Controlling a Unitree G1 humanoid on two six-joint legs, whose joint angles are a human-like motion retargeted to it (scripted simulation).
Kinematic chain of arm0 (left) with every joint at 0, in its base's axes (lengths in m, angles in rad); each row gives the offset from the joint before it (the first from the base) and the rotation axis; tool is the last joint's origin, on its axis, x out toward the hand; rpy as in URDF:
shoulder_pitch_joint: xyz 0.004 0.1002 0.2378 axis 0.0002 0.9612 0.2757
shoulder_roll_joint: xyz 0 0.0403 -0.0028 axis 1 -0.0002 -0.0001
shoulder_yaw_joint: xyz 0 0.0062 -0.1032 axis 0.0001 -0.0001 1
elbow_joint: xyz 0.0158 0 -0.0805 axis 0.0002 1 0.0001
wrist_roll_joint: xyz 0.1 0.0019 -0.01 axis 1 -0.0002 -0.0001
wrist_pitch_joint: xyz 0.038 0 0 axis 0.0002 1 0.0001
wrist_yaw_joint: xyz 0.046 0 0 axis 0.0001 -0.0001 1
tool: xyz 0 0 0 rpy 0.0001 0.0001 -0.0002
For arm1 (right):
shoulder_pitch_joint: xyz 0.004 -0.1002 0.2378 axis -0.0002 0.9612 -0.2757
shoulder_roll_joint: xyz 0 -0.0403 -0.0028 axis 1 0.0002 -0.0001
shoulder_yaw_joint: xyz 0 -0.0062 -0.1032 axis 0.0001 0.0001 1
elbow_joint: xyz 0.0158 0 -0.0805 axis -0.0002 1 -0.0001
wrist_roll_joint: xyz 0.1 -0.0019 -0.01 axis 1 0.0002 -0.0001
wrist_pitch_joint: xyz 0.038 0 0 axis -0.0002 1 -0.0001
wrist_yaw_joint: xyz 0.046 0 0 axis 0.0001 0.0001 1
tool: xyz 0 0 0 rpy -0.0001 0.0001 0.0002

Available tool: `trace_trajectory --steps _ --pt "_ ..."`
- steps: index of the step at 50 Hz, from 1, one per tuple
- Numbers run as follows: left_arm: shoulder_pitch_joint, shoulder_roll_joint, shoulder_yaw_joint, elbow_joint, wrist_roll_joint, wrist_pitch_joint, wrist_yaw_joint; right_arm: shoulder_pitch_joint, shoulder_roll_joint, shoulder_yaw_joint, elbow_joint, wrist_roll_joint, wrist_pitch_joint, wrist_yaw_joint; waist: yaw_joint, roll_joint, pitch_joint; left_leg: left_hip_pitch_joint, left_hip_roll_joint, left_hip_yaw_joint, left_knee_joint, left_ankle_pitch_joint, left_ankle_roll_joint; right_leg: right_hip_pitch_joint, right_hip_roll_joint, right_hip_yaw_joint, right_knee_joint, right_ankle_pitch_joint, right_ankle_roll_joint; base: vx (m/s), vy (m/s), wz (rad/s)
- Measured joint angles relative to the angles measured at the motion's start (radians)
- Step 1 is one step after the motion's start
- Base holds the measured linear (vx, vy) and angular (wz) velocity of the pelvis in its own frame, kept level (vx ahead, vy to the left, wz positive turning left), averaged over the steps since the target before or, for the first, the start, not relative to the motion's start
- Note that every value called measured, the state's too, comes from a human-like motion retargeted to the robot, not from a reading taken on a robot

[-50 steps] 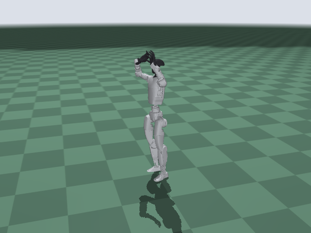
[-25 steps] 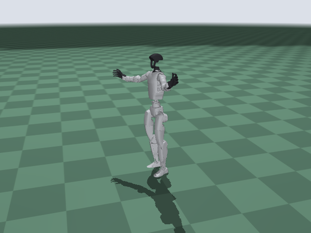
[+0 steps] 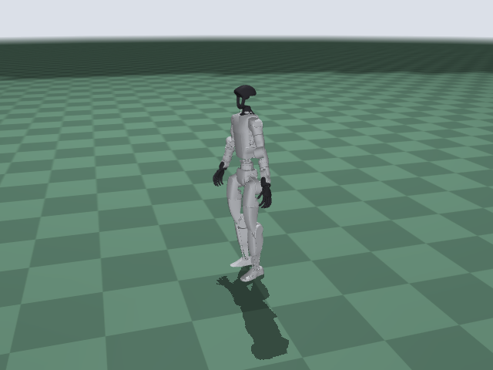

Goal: Upper body actions

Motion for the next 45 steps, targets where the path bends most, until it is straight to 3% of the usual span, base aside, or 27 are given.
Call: trace_trajectory --steps 3,7,12,15,18,21,27,40,45 --pt "0.021 -0.086 -0.081 0.068 0.015 0.038 -0.158 0.020 0.064 0.184 0.061 -0.113 0.027 0.094 -0.008 0.003 0.015 0.006 0.003 0.004 -0.001 -0.001 0.000 0.001 0.003 0.006 0.002 0.001 -0.001 0.00 0.00 0.00" --pt "0.040 -0.167 -0.238 0.126 0.121 0.130 -0.347 0.050 0.159 0.403 0.060 -0.301 0.088 0.098 -0.002 0.013 0.049 0.017 0.011 0.017 0.000 -0.004 0.001 0.003 0.010 0.023 0.004 0.004 -0.002 -0.08 0.01 -0.24" --pt "0.075 -0.268 -0.376 0.094 0.165 0.154 -0.245 0.098 0.249 0.531 0.029 -0.329 0.084 -0.023 -0.052 0.003 0.051 0.003 -0.007 -0.029 0.002 0.004 0.006 0.029 0.026 -0.030 -0.028 0.003 -0.019 -0.01 -0.01 0.42" --pt "0.089 -0.312 -0.442 0.093 0.121 0.147 -0.188 0.097 0.256 0.510 0.037 -0.316 0.083 -0.144 -0.023 0.003 0.040 0.001 0.001 0.003 0.001 0.000 0.003 0.005 0.009 0.005 -0.010 0.006 -0.006 0.00 0.00 -0.18" --pt "0.081 -0.329 -0.539 0.090 0.162 0.157 -0.207 0.071 0.221 0.479 0.070 -0.215 0.012 -0.033 -0.073 -0.016 0.033 -0.015 0.009 -0.059 0.027 -0.006 -0.033 0.010 -0.025 -0.060 -0.007 0.003 0.001 -0.02 0.05 0.70" --pt "0.075 -0.310 -0.593 0.050 0.255 0.192 -0.205 0.043 0.189 0.472 0.084 -0.158 0.024 0.056 -0.047 -0.014 0.044 -0.016 0.009 -0.036 0.027 -0.003 -0.027 0.007 -0.020 -0.038 -0.007 0.007 -0.003 -0.01 0.01 -0.34" --pt "0.056 -0.246 -0.668 0.034 0.238 0.178 -0.226 0.026 0.156 0.470 0.084 -0.151 0.024 0.010 -0.002 -0.007 0.045 -0.013 0.003 -0.013 0.018 0.000 -0.010 0.001 -0.007 -0.015 -0.008 0.010 -0.006 0.00 0.00 -0.18" --pt "0.063 -0.230 -0.709 0.091 0.209 0.206 -0.234 0.070 0.246 0.475 0.087 -0.118 0.024 0.053 0.002 -0.004 0.035 -0.016 0.010 -0.018 0.018 0.000 -0.013 0.003 0.000 -0.013 -0.008 0.004 -0.006 0.00 0.00 0.00" --pt "0.082 -0.259 -0.687 0.091 0.211 0.215 -0.215 0.079 0.263 0.528 0.067 -0.196 0.033 0.065 0.000 -0.006 0.035 -0.014 0.014 -0.013 0.016 0.002 -0.016 0.004 0.002 -0.011 -0.011 0.004 -0.006 0.00 0.00 0.00"
